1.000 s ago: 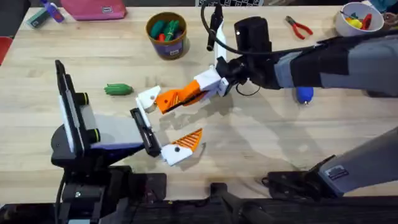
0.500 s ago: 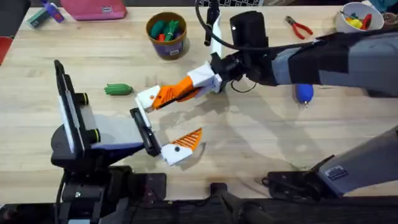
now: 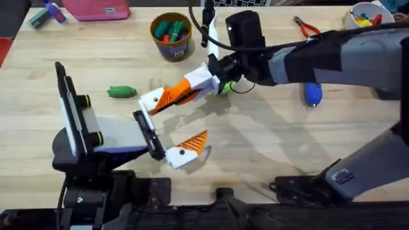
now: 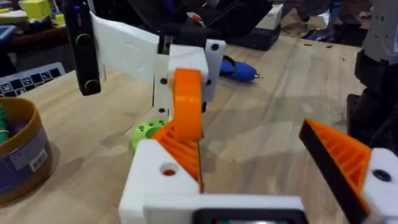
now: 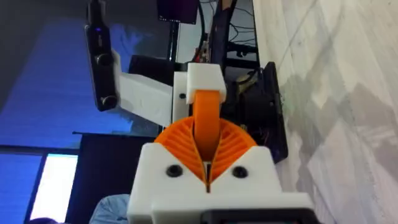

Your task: Pick up the gripper from the table and insert it into the empty holder that is missing its gripper. Then pick up a screw, insert it into the mounting hole, and use the screwdriver to tighten it. Finally, clean up the table by picking up the vegetable and placing it into the bucket.

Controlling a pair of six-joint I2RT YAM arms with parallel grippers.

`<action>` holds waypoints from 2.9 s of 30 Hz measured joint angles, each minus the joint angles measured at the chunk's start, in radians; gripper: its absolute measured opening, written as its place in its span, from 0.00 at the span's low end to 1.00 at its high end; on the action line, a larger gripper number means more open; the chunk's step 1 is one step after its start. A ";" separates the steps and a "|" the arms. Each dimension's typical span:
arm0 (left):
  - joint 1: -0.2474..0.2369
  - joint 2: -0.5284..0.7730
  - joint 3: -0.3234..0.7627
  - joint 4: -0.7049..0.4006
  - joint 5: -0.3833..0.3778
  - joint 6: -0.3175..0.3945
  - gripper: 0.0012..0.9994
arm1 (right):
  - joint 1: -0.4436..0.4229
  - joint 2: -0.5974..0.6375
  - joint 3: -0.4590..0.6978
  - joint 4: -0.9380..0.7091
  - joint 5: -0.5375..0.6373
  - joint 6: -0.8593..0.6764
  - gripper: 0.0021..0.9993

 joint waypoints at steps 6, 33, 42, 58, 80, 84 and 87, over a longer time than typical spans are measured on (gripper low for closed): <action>0.000 0.000 0.000 0.000 0.000 0.000 0.99 | 0.001 0.000 0.001 0.000 0.001 0.008 0.01; 0.001 0.000 0.000 0.002 -0.017 0.002 0.99 | 0.011 0.000 0.016 -0.005 0.009 0.023 0.04; -0.001 0.000 0.000 0.002 -0.010 0.004 0.99 | 0.024 0.002 0.021 -0.002 0.025 0.026 0.99; -0.001 0.000 0.000 0.002 -0.010 0.004 0.99 | -0.091 -0.141 0.024 -0.365 0.206 -0.130 0.99; -0.001 0.000 0.000 0.002 -0.010 0.004 0.99 | -0.168 -0.405 0.478 -1.484 1.218 -0.685 0.96; -0.001 0.000 0.000 0.002 -0.010 0.004 0.99 | -0.096 -0.319 0.574 -1.570 1.339 -0.697 0.94; -0.001 0.000 0.000 0.002 -0.010 0.004 0.99 | -0.045 -0.239 0.656 -1.615 1.382 -0.690 0.88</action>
